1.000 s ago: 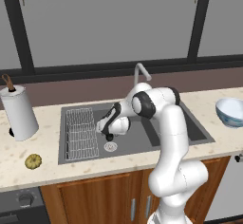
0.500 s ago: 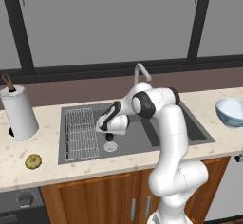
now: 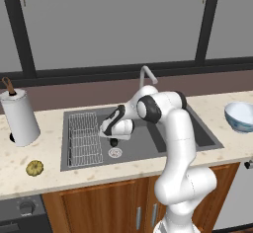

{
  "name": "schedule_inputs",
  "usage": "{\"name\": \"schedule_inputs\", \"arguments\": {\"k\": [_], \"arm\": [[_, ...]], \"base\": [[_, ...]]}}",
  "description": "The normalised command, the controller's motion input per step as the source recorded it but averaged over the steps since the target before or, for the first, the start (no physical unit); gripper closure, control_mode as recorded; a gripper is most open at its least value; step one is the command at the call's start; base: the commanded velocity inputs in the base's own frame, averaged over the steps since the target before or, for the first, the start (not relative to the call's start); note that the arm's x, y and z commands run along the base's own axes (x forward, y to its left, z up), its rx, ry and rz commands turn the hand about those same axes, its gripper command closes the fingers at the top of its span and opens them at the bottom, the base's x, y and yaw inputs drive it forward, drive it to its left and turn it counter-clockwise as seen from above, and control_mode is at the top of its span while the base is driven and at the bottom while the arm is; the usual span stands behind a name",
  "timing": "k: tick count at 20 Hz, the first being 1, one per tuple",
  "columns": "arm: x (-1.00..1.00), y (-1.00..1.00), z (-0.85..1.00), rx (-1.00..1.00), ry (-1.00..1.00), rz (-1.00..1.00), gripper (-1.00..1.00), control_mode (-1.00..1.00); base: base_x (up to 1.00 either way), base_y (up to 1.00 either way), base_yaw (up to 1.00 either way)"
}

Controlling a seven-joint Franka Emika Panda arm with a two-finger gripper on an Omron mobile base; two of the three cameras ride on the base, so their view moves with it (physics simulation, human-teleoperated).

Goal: Remove the squash and eggplant from the sink. Then move the bowl and cup from the counter to the sink for washing.

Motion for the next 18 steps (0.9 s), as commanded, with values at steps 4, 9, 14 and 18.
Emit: {"name": "schedule_inputs", "arguments": {"k": [4,9,14,18], "arm": [[-0.14,-0.10,0.03,-0.01,-0.04,0.00,1.00,-1.00],[-0.11,-0.21,0.09,-0.03,-0.08,0.00,1.00,-1.00],[-0.09,-0.06,0.22,0.00,-0.10,0.00,1.00,-1.00],[-0.11,-0.04,0.25,0.00,-0.10,0.00,1.00,-1.00]], "base": [[0.00,0.00,0.00],[0.00,0.00,0.00],[0.00,0.00,0.00],[0.00,0.00,0.00]]}}
